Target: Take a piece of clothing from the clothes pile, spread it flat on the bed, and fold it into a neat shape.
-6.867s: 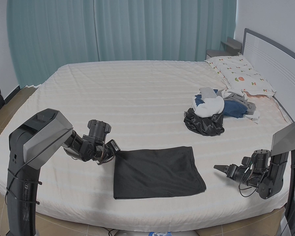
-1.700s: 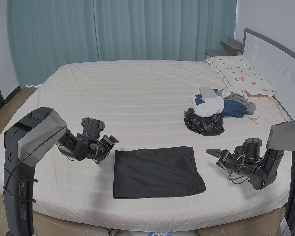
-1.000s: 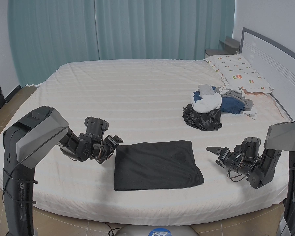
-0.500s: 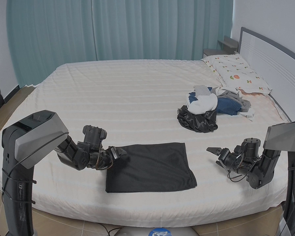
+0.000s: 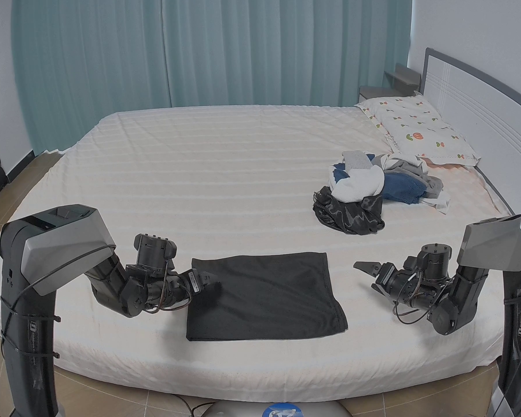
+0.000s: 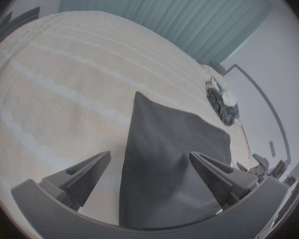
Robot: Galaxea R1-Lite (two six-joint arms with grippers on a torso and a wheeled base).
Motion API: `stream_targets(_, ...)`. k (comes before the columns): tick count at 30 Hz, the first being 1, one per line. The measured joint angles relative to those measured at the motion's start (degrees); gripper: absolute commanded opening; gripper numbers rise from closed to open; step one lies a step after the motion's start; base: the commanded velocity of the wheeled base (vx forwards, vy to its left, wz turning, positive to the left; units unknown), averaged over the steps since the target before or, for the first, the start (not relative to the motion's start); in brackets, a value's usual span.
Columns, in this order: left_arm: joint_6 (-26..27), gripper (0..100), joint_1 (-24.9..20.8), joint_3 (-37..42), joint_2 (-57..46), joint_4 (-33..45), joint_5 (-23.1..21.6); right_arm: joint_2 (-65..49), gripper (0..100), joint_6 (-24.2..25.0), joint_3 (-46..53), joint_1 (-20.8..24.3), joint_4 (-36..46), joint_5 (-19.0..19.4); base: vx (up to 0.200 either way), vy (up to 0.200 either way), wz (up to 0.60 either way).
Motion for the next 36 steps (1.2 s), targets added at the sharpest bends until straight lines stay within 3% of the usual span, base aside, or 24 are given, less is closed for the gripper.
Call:
stream_targets(7,-8.7,100,1.5,1.2,-0.7,-7.2,-0.3,2.5,100,-6.2,-5.3,4.4,3.7,0.8,0.000,0.000,0.00)
stream_targets(11,-12.0,100,2.3,0.8,-0.7,-8.4,0.7,4.2,100,-10.8,-8.4,6.3,8.1,4.6,0.000,0.000,0.00)
stream_targets(20,-17.6,100,2.9,-1.4,-0.7,-8.6,3.5,5.8,100,-21.1,-13.9,7.0,18.2,8.7,0.000,0.000,0.00)
stream_targets(25,-18.1,100,3.0,-1.7,-0.7,-8.3,3.7,6.2,100,-22.0,-16.5,8.1,18.8,10.6,0.000,0.000,0.00)
stream_targets(36,-18.1,100,2.9,-1.8,-0.6,-8.3,3.7,7.2,100,-22.2,-23.4,10.7,24.6,10.7,0.000,0.000,0.00)
